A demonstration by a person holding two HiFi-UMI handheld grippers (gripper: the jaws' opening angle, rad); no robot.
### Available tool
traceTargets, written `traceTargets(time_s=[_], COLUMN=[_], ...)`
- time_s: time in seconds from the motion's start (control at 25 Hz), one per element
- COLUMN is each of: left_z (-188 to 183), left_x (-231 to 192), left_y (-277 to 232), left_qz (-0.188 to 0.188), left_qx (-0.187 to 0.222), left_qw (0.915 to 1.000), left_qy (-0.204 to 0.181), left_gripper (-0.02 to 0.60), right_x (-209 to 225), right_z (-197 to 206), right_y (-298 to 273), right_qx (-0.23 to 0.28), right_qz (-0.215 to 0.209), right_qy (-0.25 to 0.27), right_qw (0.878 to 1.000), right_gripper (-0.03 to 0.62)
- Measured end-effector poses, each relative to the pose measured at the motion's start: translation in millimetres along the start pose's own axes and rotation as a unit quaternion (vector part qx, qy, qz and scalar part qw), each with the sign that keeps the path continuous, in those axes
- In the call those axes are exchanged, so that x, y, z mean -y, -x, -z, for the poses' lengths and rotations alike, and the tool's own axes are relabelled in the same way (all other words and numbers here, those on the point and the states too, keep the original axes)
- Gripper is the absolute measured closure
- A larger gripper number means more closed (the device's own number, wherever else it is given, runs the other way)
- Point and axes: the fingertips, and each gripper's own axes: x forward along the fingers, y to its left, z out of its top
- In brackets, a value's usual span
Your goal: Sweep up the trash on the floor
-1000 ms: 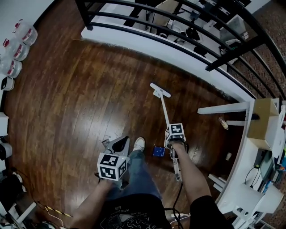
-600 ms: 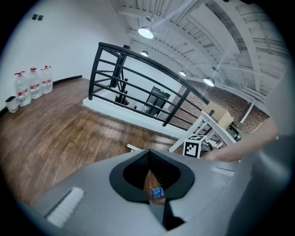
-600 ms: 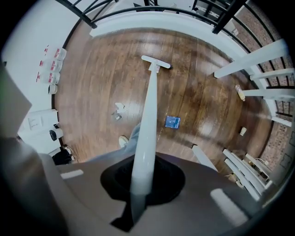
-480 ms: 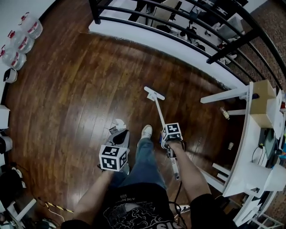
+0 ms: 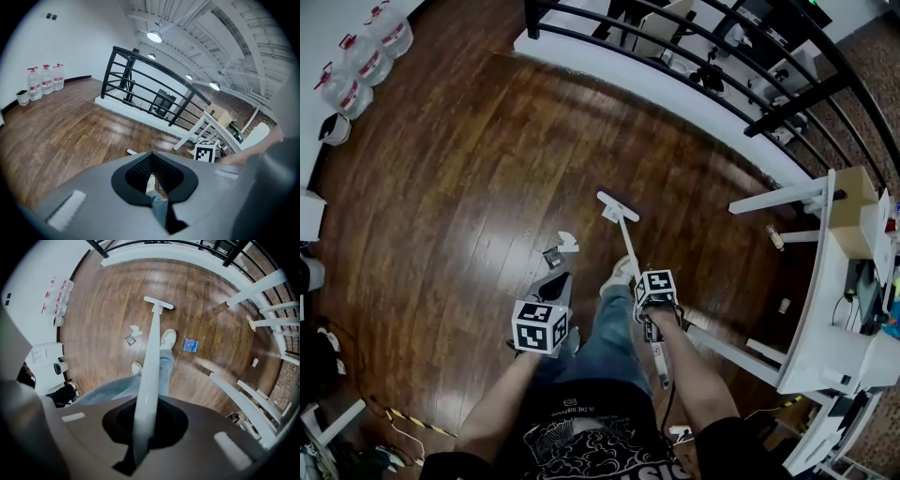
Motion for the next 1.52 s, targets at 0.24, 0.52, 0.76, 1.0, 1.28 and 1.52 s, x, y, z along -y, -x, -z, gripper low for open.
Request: traceTargets(time_s=[0.24, 0.52, 0.76, 1.0, 1.28, 1.52], left_z=[35, 60, 74, 87, 97, 106], left_x=[-3, 3, 6, 19, 43, 101], left_y=[30, 52, 62, 65, 71, 60], left_qz=[-0.003, 0.004, 0.008, 0.011, 0.017, 0.032], left_qx=[-0.006, -0.01, -0.011, -0.013, -0.014, -0.017], left_qw=[0.9998, 0.9995, 0.999, 0.999, 0.9997, 0.9988], left_qy=[0.017, 0.029, 0.041, 0.041, 0.011, -0.032], left_gripper=[0.577, 0.577, 0.577, 0.577, 0.577, 0.577], right_x=[-36, -68, -86, -90, -81, -40], right_z=[51, 96, 131, 153, 160, 180], right_y=[-21, -36, -45, -56, -60, -54], right_qx=[-0.014, -0.026, -0.046, -0.052, -0.023, 0.018], right_qz=[-0.013, -0.027, -0.031, -0.039, -0.057, -0.082], right_qy=[0.009, 0.019, 0.039, 0.049, 0.043, 0.025], right_qw=[1.0, 0.999, 0.998, 0.997, 0.997, 0.996], right_gripper=[0.594, 0.594, 0.594, 0.594, 0.594, 0.594])
